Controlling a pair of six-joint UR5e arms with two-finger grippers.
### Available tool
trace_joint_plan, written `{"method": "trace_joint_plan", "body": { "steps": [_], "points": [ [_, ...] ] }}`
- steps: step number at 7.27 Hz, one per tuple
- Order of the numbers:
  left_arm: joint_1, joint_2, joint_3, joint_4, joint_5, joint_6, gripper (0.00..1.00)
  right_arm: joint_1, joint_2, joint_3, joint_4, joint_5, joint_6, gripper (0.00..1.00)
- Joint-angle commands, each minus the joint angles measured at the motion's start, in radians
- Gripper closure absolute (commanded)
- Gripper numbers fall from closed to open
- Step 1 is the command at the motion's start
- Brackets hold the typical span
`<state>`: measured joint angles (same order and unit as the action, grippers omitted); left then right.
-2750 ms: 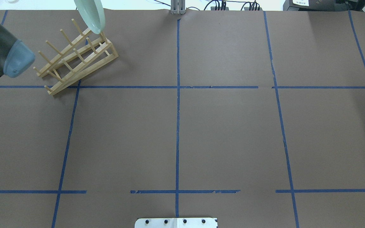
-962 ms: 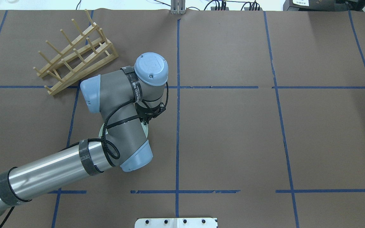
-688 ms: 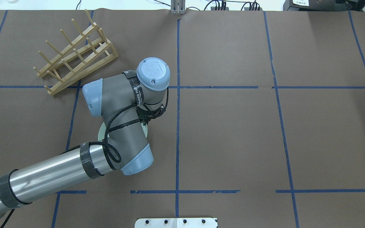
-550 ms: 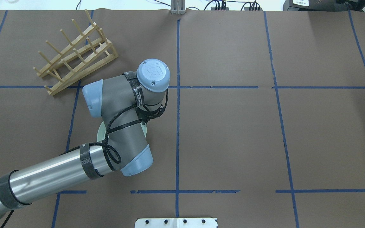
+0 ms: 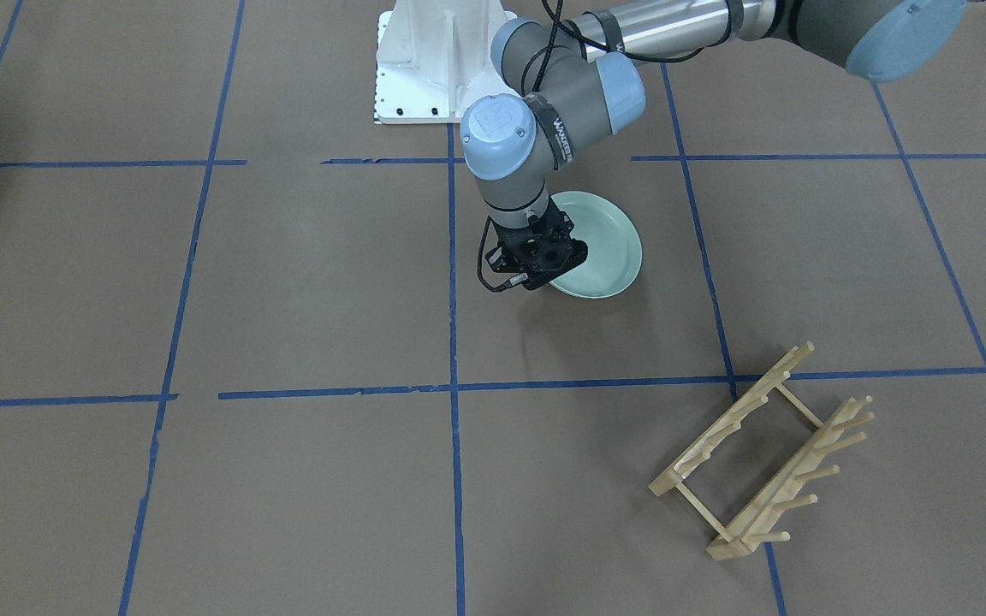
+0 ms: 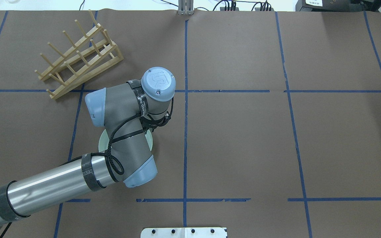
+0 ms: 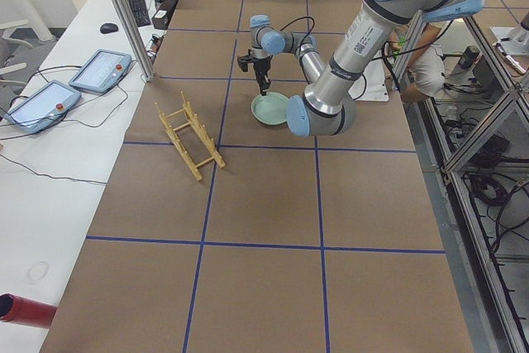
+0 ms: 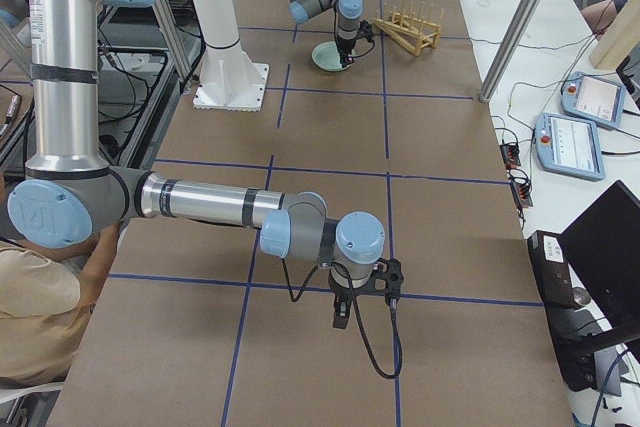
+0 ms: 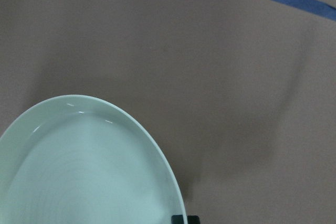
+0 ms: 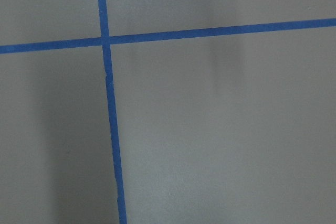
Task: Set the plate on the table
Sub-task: 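Carry the plate toward the robot and lower it flat onto the table, then open the left gripper and withdraw it away from the plate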
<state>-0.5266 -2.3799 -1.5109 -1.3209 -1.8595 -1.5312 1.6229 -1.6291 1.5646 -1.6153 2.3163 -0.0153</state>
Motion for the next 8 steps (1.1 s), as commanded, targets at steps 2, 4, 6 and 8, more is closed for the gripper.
{"method": "trace_joint_plan", "body": {
  "steps": [2, 4, 6, 8],
  "points": [
    [-0.206, 0.031, -0.139, 0.015, -0.018, 0.173, 0.00, 0.000, 0.000, 0.000, 0.000, 0.000, 0.000, 0.00],
    [-0.410, 0.149, -0.295, 0.015, -0.116, 0.428, 0.00, 0.000, 0.000, 0.000, 0.000, 0.000, 0.000, 0.00],
    [-0.649, 0.327, -0.321, 0.005, -0.293, 0.839, 0.00, 0.000, -0.002, 0.000, 0.000, 0.000, 0.000, 0.00],
    [-0.914, 0.552, -0.319, 0.003, -0.386, 1.302, 0.00, 0.000, -0.002, 0.000, 0.000, 0.000, 0.000, 0.00]
  ]
}}
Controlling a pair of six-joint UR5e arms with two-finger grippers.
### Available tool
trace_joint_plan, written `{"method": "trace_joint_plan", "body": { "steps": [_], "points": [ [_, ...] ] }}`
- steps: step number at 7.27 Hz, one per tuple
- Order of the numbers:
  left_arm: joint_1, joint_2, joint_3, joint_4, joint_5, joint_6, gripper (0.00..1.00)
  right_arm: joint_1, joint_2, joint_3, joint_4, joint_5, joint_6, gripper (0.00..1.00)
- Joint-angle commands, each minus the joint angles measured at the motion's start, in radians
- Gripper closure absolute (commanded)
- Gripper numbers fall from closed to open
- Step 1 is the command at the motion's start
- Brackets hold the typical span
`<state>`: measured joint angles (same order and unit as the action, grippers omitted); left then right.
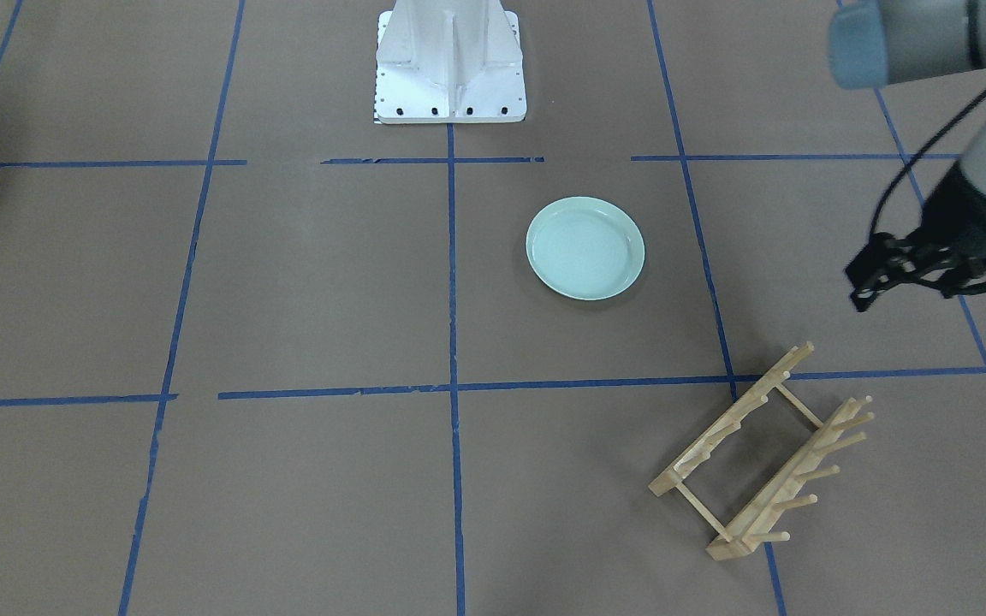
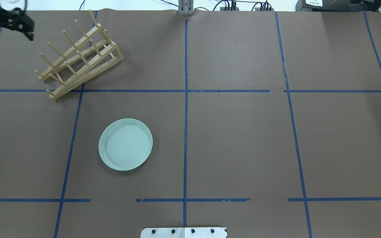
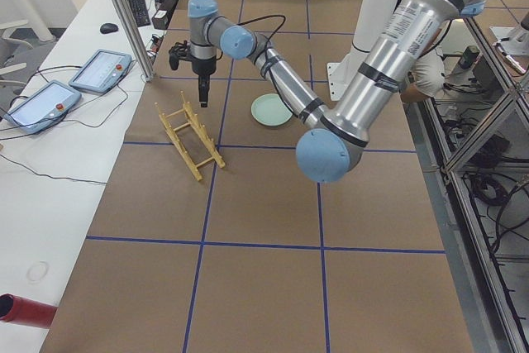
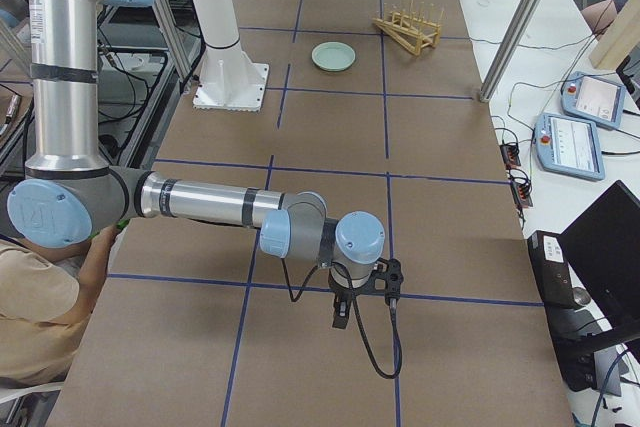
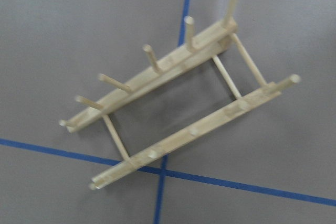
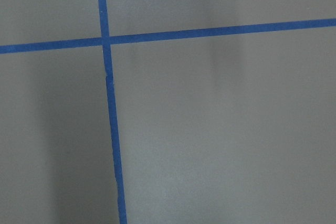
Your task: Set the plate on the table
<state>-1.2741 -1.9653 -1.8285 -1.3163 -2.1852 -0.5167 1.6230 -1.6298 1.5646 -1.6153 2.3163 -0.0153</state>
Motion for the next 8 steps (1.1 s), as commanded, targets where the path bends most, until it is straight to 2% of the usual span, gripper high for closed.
{"method": "trace_joint_plan", "body": {
  "steps": [1, 2, 3, 4, 6, 7, 8],
  "points": [
    [-0.305, 0.239, 0.011, -0.004, -0.073, 0.513, 0.00, 0.000, 0.001, 0.000, 0.000, 0.000, 0.000, 0.00],
    [-0.412, 0.350, 0.012, -0.004, -0.091, 0.673, 0.00, 0.000, 0.001, 0.000, 0.000, 0.000, 0.000, 0.00],
    [-0.474, 0.443, 0.017, -0.039, -0.090, 0.746, 0.00, 0.000, 0.001, 0.000, 0.000, 0.000, 0.000, 0.00],
    [-0.481, 0.523, 0.026, -0.126, -0.091, 0.745, 0.00, 0.000, -0.001, 0.000, 0.000, 0.000, 0.000, 0.00],
    [-0.473, 0.546, 0.171, -0.237, -0.235, 0.745, 0.00, 0.000, -0.001, 0.000, 0.000, 0.000, 0.000, 0.00],
    [-0.472, 0.545, 0.181, -0.239, -0.257, 0.665, 0.00, 0.000, -0.001, 0.000, 0.000, 0.000, 0.000, 0.00],
    [-0.470, 0.540, 0.134, -0.245, -0.252, 0.564, 0.00, 0.000, -0.001, 0.000, 0.000, 0.000, 0.000, 0.00]
  ]
}}
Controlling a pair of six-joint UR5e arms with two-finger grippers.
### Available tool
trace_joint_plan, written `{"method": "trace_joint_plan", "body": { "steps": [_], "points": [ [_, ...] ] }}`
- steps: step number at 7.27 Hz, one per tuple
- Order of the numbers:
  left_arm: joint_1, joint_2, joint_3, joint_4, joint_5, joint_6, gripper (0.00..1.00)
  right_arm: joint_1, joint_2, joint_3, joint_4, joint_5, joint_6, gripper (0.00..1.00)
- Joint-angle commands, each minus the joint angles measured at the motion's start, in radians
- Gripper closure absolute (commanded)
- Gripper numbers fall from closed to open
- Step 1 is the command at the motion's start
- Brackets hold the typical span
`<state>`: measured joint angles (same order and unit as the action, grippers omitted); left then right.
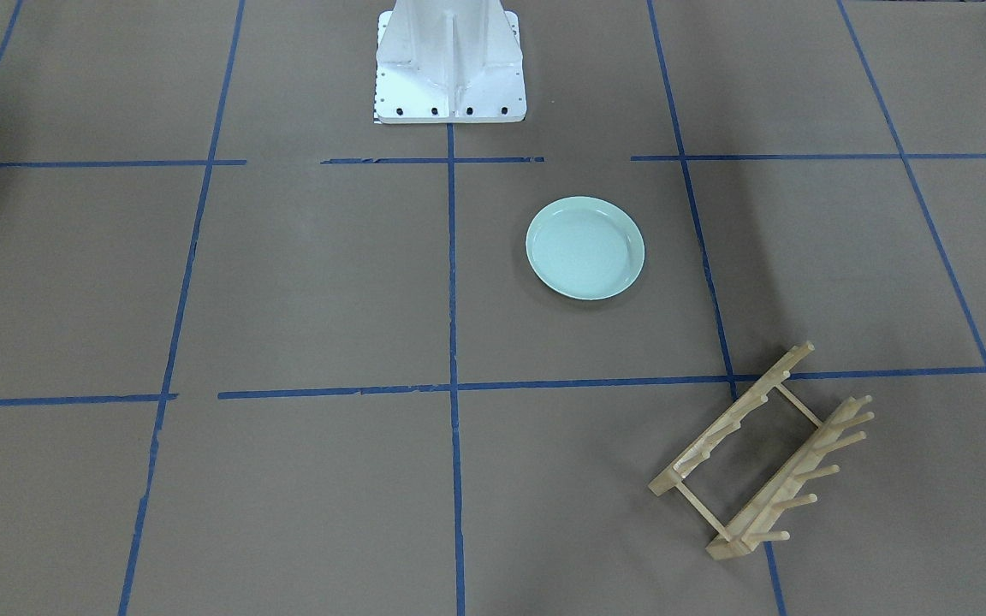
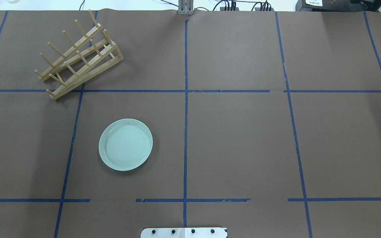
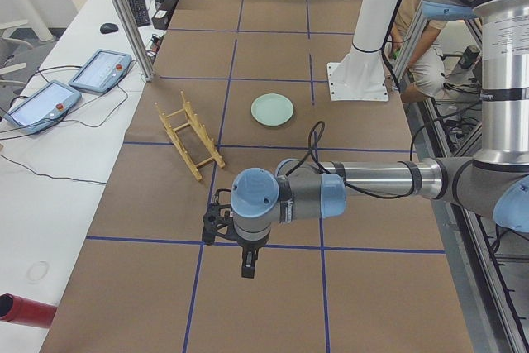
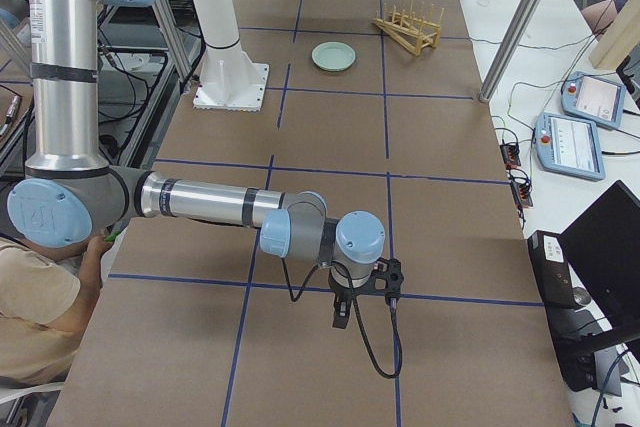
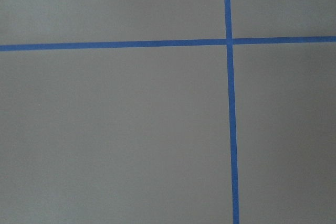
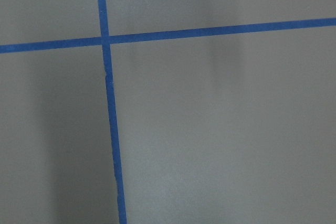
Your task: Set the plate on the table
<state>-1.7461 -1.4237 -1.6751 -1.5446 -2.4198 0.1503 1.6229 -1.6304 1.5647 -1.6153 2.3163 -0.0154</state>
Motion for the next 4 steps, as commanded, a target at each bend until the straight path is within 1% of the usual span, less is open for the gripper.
{"method": "trace_joint_plan", "body": {
  "steps": [1, 2, 3, 4],
  "points": [
    [0.003, -0.001, -0.035, -0.019, -0.021, -0.113, 0.00, 0.000, 0.000, 0.000, 0.000, 0.000, 0.000, 0.00],
    [0.028, -0.009, -0.041, -0.022, -0.024, -0.142, 0.00, 0.000, 0.001, 0.000, 0.000, 0.000, 0.000, 0.00],
    [0.101, -0.015, -0.061, -0.041, -0.015, -0.191, 0.00, 0.000, 0.001, 0.000, 0.000, 0.000, 0.000, 0.00],
    [0.141, -0.015, -0.063, -0.061, -0.013, -0.210, 0.00, 0.000, 0.000, 0.000, 0.000, 0.000, 0.000, 0.00]
  ]
}}
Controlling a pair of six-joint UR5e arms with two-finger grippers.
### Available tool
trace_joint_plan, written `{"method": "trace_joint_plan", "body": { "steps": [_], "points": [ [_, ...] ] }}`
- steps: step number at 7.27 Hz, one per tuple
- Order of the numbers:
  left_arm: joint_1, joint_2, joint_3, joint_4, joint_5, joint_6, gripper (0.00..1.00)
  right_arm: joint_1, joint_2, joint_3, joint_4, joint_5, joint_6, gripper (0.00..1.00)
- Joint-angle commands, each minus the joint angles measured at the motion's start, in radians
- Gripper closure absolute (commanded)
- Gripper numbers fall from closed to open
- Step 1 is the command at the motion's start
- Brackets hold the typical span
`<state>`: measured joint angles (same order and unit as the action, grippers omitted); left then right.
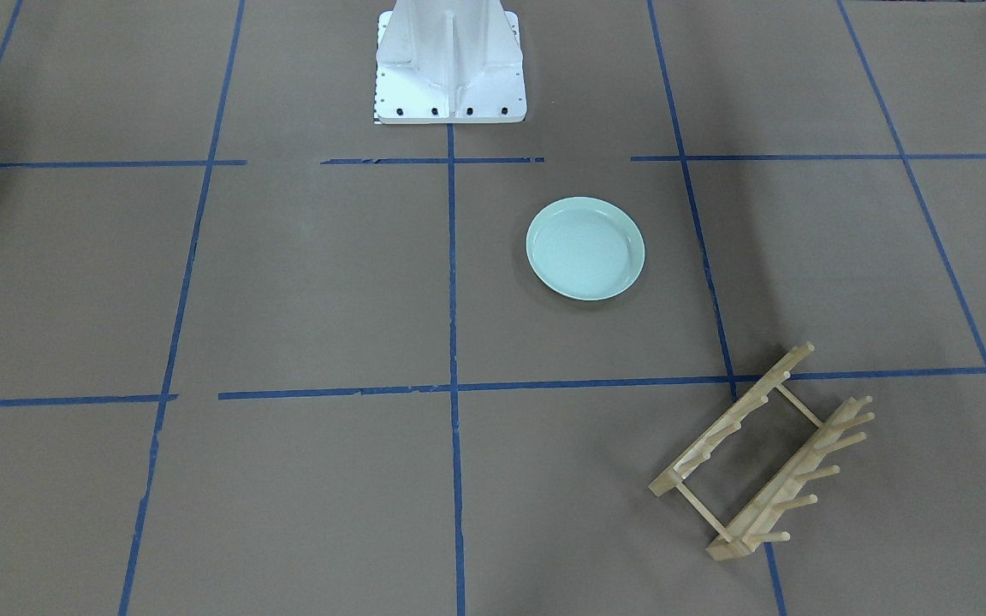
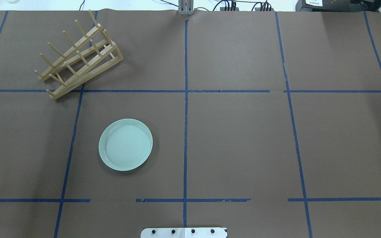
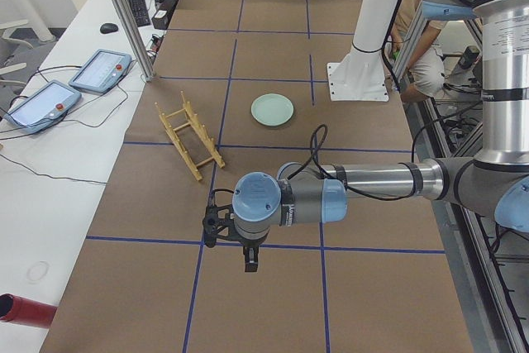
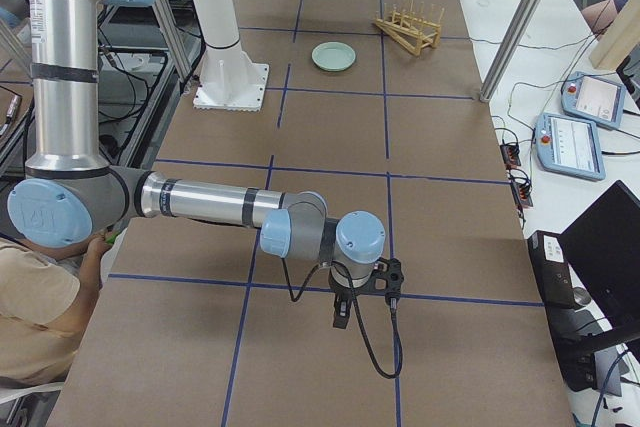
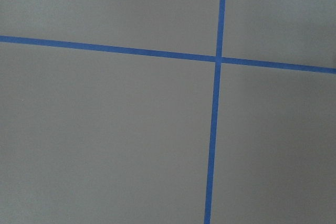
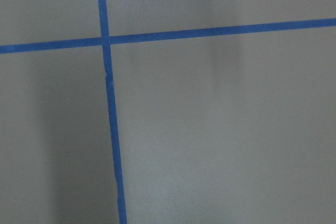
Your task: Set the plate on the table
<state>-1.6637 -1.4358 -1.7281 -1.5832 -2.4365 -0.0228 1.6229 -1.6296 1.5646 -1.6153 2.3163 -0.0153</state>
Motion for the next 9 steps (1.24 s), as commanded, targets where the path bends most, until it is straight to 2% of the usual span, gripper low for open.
{"method": "trace_joint_plan", "body": {
  "steps": [1, 3, 4, 5, 6, 7, 9],
  "points": [
    [0.074, -0.003, -0.018, -0.043, 0.026, -0.034, 0.00, 0.000, 0.001, 0.000, 0.000, 0.000, 0.000, 0.00],
    [0.064, 0.000, -0.054, -0.034, 0.104, -0.032, 0.00, 0.000, -0.001, 0.000, 0.000, 0.000, 0.000, 0.00],
    [0.064, -0.009, -0.045, -0.032, 0.106, -0.029, 0.00, 0.000, 0.001, 0.000, 0.000, 0.000, 0.000, 0.00],
    [0.062, 0.001, -0.038, -0.017, 0.102, 0.053, 0.00, 0.000, 0.001, 0.000, 0.000, 0.000, 0.000, 0.00],
    [0.021, 0.006, -0.051, 0.070, 0.088, 0.145, 0.00, 0.000, 0.001, 0.000, 0.000, 0.000, 0.000, 0.00],
    [-0.019, -0.020, -0.045, 0.160, 0.088, 0.150, 0.00, 0.000, -0.001, 0.000, 0.000, 0.000, 0.000, 0.00],
    [-0.019, -0.035, -0.033, 0.198, 0.094, 0.150, 0.00, 0.000, -0.001, 0.000, 0.000, 0.000, 0.000, 0.00]
  ]
}}
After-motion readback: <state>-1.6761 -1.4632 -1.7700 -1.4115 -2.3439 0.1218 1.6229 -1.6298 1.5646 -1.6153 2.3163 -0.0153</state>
